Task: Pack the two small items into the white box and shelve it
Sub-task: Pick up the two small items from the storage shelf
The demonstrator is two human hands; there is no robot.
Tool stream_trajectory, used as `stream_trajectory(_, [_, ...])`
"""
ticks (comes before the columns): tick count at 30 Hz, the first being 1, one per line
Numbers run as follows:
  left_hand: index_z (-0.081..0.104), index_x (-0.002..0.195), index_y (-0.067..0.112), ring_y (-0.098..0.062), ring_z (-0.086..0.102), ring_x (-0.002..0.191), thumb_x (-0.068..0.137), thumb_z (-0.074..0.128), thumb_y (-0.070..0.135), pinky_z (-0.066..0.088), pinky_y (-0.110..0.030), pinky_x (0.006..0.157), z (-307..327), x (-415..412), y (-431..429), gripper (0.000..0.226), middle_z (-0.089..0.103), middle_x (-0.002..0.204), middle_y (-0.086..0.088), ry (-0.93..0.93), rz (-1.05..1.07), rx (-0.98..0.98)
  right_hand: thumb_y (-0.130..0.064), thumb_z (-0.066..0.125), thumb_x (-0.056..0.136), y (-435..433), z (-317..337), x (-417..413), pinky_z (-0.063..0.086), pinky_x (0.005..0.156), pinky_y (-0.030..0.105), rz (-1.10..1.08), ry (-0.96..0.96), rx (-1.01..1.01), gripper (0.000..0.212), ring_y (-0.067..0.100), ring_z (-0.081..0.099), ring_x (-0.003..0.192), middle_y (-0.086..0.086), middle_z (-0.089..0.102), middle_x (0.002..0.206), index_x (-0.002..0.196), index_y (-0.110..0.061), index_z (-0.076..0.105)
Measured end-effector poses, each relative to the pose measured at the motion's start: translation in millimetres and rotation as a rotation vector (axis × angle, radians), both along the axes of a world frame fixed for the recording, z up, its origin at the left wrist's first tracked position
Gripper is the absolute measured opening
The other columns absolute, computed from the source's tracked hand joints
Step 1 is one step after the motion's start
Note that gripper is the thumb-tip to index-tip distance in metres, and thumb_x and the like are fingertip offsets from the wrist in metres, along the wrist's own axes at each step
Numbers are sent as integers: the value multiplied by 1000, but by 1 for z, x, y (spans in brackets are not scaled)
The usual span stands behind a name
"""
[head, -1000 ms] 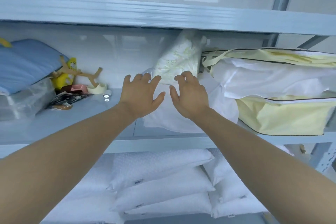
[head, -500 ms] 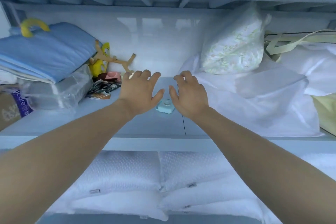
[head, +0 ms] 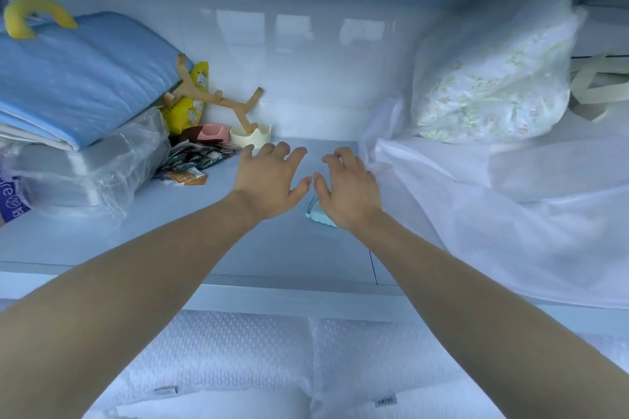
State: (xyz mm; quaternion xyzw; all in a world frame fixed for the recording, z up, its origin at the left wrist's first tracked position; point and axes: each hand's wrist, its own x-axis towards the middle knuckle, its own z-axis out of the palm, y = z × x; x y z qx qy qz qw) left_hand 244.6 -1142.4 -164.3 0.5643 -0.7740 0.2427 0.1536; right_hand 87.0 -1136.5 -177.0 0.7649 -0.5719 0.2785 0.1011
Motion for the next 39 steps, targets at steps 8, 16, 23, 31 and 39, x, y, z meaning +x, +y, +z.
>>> stream_trajectory(8, [33,137,22,-26,47,118,89,30,53,30,-48,99,-31,26,-27,57,49,133,-5,5,-30,64,-37,38,94,-22,-19,13,41,85,40,-47,35,46,43,26,44,117,8,40,134,127,-10,46])
stream_trajectory(16, [33,135,23,-25,45,118,88,31,52,28,-47,100,-48,47,-50,55,48,131,-4,-67,-136,100,-37,38,94,-26,-40,44,37,90,40,-120,28,91,43,25,43,117,6,40,134,128,-12,44])
stream_trajectory(23, [35,132,23,-24,48,113,88,32,52,28,-47,99,-52,63,-59,53,50,125,-3,-65,-231,102,-40,39,92,-29,-58,56,27,102,48,-261,64,173,44,21,34,127,1,37,139,129,-17,44])
stream_trajectory(31, [35,132,22,-25,47,114,89,34,49,29,-45,99,-53,82,-70,51,48,127,-3,-63,-293,135,-46,27,93,-28,-77,72,7,107,58,-300,211,450,43,29,10,139,-2,33,145,127,-29,46])
stream_trajectory(39, [37,131,22,-25,48,111,88,35,47,27,-45,99,-62,80,-79,50,49,125,-3,-105,-390,128,-33,41,92,-24,-80,66,13,111,49,-252,17,302,37,20,21,138,-6,39,145,126,-29,51])
